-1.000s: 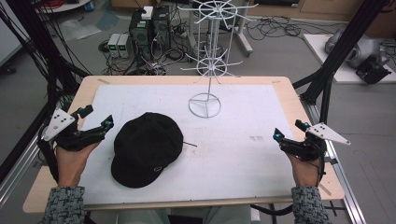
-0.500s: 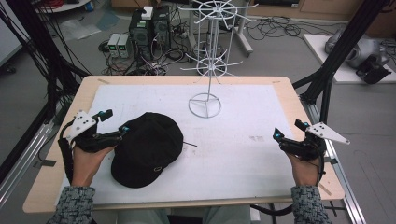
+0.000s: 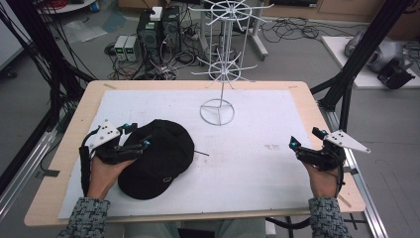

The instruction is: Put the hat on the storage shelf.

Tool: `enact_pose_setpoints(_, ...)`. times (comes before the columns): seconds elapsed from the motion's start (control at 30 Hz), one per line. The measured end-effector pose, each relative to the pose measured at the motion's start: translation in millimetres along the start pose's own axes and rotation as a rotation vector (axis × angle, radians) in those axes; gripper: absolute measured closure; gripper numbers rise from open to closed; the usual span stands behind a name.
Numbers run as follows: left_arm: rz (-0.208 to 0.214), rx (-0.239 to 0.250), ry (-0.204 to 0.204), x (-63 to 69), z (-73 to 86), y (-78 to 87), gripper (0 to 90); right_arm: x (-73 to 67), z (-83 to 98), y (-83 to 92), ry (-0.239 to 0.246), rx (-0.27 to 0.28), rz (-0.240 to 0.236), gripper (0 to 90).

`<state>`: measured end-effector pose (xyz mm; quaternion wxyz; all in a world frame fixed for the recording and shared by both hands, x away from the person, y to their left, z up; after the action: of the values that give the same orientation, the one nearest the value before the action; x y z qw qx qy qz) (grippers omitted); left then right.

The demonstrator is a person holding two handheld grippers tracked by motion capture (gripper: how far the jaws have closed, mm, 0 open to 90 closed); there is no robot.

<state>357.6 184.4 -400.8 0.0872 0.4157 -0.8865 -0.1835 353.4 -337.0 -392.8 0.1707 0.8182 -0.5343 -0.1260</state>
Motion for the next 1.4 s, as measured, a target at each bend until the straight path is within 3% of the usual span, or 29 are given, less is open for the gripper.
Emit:
enact_pose_setpoints(0.23,0.029,-0.074,0.013,3.7,9.4,-10.5,39.4,0.5,0.4,0.9,-0.005,-0.001,-0.001,9.4)
enact_pose_setpoints(0.5,0.037,-0.120,0.016,4.3,14.1,-13.0,52.6,0.9,0.0,1.3,-0.002,0.003,0.002,9.4)
enact_pose_setpoints(0.53,0.042,-0.129,0.011,5.6,14.7,-13.0,61.4,1.0,-0.2,1.6,-0.005,0.004,0.002,9.4)
enact_pose_setpoints(0.77,0.042,-0.140,0.000,9.2,14.8,-12.1,81.0,1.5,0.2,2.0,-0.009,0.002,0.004,9.4)
enact_pose_setpoints(0.93,0.039,-0.110,0.002,9.1,11.9,-10.0,84.4,2.7,0.2,1.9,-0.004,0.006,0.006,9.4)
enact_pose_setpoints(1.2,0.053,-0.015,-0.028,10.0,1.0,-2.6,85.5,3.9,2.0,2.7,-0.012,0.002,0.007,9.4)
enact_pose_setpoints(1.4,0.051,0.010,-0.028,6.1,-9.1,3.5,85.7,5.9,2.4,2.6,-0.019,0.003,0.008,9.4)
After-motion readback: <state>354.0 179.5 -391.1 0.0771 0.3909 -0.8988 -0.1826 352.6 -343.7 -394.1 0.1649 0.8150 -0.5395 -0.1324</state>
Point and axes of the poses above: each handheld gripper's, and its own axes: y roughly backward along the jaws, z roughly out of its underside, x roughly to its right, the point moved 6 cm from there along -y, roughly forward along the jaws, and after that the axes turned 9 degrees about -x, right-handed, at the moved point
